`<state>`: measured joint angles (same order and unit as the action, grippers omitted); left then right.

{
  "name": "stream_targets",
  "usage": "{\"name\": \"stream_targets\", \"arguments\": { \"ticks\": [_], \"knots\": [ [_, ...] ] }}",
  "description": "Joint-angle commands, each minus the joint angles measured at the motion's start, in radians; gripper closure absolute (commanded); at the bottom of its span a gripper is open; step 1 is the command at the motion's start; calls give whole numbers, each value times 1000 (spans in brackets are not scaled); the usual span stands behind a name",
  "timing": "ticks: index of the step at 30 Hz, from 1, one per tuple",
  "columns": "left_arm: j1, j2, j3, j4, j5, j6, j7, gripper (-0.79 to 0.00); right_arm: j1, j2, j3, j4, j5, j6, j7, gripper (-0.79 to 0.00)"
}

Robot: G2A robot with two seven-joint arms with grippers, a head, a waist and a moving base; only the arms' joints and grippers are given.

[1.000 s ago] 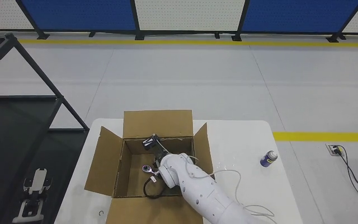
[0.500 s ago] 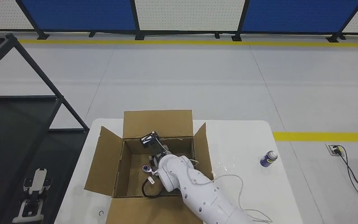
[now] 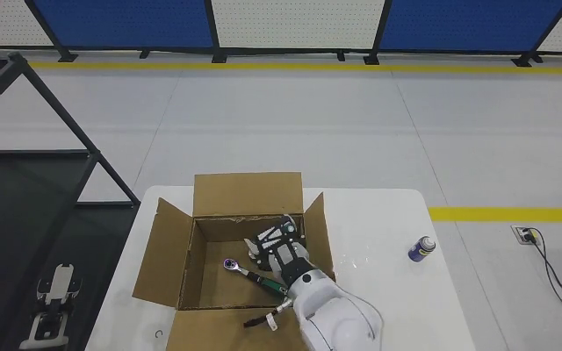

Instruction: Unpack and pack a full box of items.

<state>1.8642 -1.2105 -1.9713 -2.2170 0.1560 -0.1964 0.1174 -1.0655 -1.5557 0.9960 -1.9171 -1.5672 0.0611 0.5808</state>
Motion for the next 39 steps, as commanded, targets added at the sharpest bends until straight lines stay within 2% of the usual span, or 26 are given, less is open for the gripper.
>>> {"name": "stream_targets", "arguments": {
  "ticks": [1,3,5,10,13,16,22,37,39],
  "knots": [
    [0,0,0,0,0,0,0,-785,-75,11,46,-124,-28,-12,-17,-714],
    [0,0,0,0,0,0,0,-785,-141,21,105,-224,-29,-13,-42,-757],
    [0,0,0,0,0,0,0,-785,-205,29,173,-307,-15,-11,-67,-760],
    [0,0,0,0,0,0,0,-785,-329,44,378,-386,12,30,-123,-785],
    [0,0,0,0,0,0,0,-785,-375,50,493,-355,71,30,-156,-785],
    [0,0,0,0,0,0,0,-785,-400,59,614,-294,139,-17,-186,-785],
    [0,0,0,0,0,0,0,-785,-359,77,810,-67,333,-128,-229,-785],
    [0,0,0,0,0,0,0,-785,-354,78,819,-52,336,-129,-228,-785],
    [0,0,0,0,0,0,0,-785,-348,78,802,-11,341,-137,-226,-785]
  ]
}}
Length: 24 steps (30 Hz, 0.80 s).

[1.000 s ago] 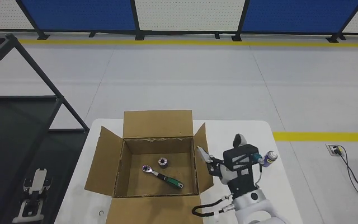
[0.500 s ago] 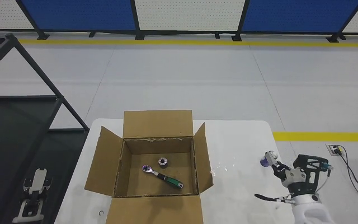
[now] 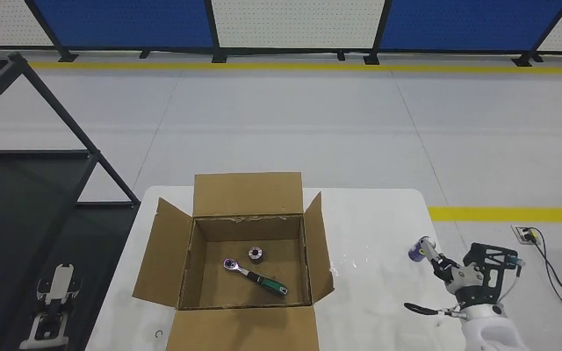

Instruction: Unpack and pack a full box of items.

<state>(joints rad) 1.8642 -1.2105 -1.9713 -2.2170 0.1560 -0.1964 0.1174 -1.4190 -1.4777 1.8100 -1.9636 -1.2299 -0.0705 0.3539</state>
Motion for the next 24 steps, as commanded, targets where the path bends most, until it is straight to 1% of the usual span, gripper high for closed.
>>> {"name": "stream_targets", "arguments": {
  "ticks": [1,2,3,6,11,17,18,19,20,21,24],
  "knots": [
    [0,0,0,0,0,0,0,-785,22,1,-15,66,7,-5,-14,-785],
    [0,0,0,0,0,0,0,-785,36,3,-10,100,1,4,-40,-785],
    [0,0,0,0,0,0,0,-785,51,5,-10,140,-39,14,-71,-785],
    [0,0,0,0,0,0,0,-785,104,13,-13,268,-75,-23,-126,-785],
    [0,0,0,0,0,0,0,-785,203,30,-3,470,-83,-111,-149,-785],
    [0,0,0,0,0,0,0,-785,309,46,-2,670,-92,-147,-177,-785],
    [0,0,0,0,0,0,0,-785,322,48,2,698,-93,-145,-181,-751],
    [0,0,0,0,0,0,0,-785,336,51,5,724,-100,-135,-184,-570],
    [0,0,0,0,0,0,0,-785,350,54,6,746,-99,-134,-189,-354],
    [0,0,0,0,0,0,0,-785,360,56,6,764,-95,-140,-196,0],
    [0,0,0,0,0,0,0,-785,372,62,7,786,-95,-145,-220,0]
  ]
}}
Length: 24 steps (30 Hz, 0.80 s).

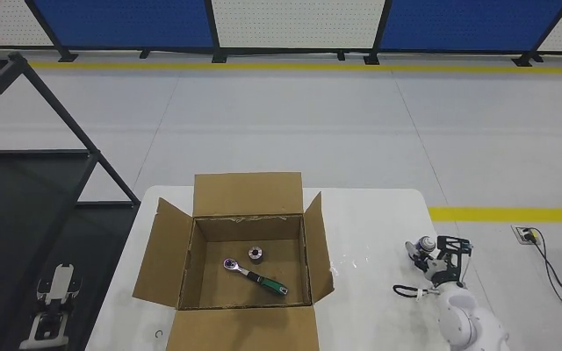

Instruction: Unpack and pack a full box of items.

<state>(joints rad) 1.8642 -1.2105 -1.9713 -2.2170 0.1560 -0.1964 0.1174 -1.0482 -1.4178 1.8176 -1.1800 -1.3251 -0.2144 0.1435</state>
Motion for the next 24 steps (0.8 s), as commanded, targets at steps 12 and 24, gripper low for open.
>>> {"name": "stream_targets", "arguments": {
  "ticks": [12,24],
  "knots": [
    [0,0,0,0,0,0,0,-785,-59,14,-18,-169,60,-55,-53,0],
    [0,0,0,0,0,0,0,-785,-215,15,-260,-793,-19,-206,38,0]
  ]
}}
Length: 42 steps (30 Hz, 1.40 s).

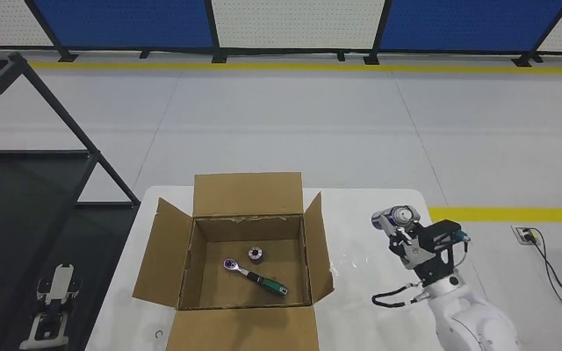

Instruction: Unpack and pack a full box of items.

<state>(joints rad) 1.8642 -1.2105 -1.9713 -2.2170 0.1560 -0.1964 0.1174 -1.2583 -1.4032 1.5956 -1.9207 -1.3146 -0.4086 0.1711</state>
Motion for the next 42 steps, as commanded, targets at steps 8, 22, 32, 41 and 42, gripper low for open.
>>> {"name": "stream_targets", "arguments": {
  "ticks": [8,22,32,41,42],
  "knots": [
    [0,0,0,0,0,0,0,-785,-4,-2,-275,-217,-162,-49,55,0],
    [0,0,0,0,0,0,0,-785,177,-36,-554,-38,-123,95,305,0],
    [0,0,0,0,0,0,0,-785,406,-86,-671,254,-91,268,488,0],
    [0,0,0,0,0,0,0,-785,501,-111,-725,410,-128,308,598,0],
    [0,0,0,0,0,0,0,-785,501,-111,-725,410,-128,308,598,0]
  ]
}}
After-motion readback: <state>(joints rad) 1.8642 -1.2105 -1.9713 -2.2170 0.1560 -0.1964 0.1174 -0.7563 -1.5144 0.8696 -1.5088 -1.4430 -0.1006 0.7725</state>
